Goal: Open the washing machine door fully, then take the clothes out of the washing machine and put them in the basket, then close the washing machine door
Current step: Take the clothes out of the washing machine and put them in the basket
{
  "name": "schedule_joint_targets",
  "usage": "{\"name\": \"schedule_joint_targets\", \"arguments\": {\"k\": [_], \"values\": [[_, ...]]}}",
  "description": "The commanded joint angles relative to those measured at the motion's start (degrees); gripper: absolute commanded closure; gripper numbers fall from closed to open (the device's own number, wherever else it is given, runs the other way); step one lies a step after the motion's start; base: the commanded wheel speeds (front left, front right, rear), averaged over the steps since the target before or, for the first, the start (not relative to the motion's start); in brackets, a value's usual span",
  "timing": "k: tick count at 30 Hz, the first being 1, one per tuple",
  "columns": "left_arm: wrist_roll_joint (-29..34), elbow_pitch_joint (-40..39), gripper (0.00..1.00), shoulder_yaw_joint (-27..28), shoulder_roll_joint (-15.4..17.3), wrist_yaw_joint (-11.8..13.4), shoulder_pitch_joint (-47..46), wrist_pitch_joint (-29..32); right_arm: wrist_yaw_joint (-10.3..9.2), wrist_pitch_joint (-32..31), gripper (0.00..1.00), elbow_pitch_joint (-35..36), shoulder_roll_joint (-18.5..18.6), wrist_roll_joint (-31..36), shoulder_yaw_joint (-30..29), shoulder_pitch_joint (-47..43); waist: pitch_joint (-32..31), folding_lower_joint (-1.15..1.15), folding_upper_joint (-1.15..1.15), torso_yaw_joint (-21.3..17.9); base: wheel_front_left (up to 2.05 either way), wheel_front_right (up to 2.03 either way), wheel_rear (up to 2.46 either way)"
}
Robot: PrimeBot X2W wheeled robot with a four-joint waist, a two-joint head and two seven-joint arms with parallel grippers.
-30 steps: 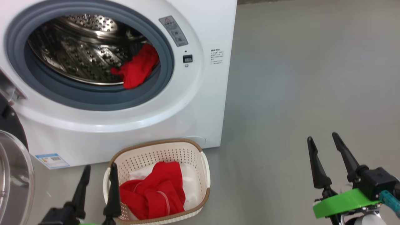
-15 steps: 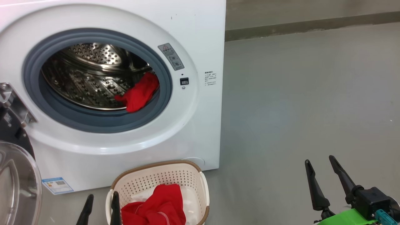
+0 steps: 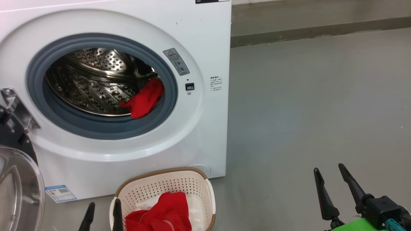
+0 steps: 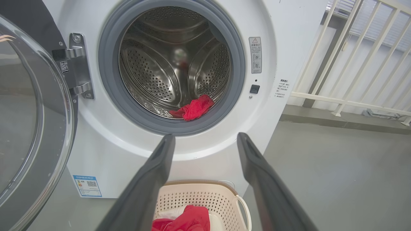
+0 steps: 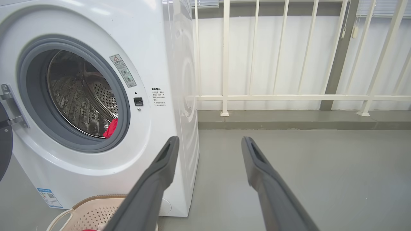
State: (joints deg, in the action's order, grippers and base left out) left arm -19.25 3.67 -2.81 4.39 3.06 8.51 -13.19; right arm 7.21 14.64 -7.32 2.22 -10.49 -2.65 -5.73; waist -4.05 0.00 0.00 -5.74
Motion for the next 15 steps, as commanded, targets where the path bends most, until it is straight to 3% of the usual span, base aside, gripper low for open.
{"name": "schedule_joint_targets", "arguments": {"k": [1,15], "values": [[-0.33,-1.83,0.0,1.68,0.37,0.59,-0.67,-0.19,0.28,0.36,0.0,1.37,0.65,-0.07,1.59,1.21,-0.05,0.0,0.0,-0.09,0.0,0.0,0.0],[-0.96,-2.94,0.0,0.82,0.05,1.64,-0.62,-0.15,0.28,0.36,0.0,1.36,0.65,-0.48,2.4,1.69,1.58,0.0,0.0,-0.46,0.0,0.0,0.0]]}}
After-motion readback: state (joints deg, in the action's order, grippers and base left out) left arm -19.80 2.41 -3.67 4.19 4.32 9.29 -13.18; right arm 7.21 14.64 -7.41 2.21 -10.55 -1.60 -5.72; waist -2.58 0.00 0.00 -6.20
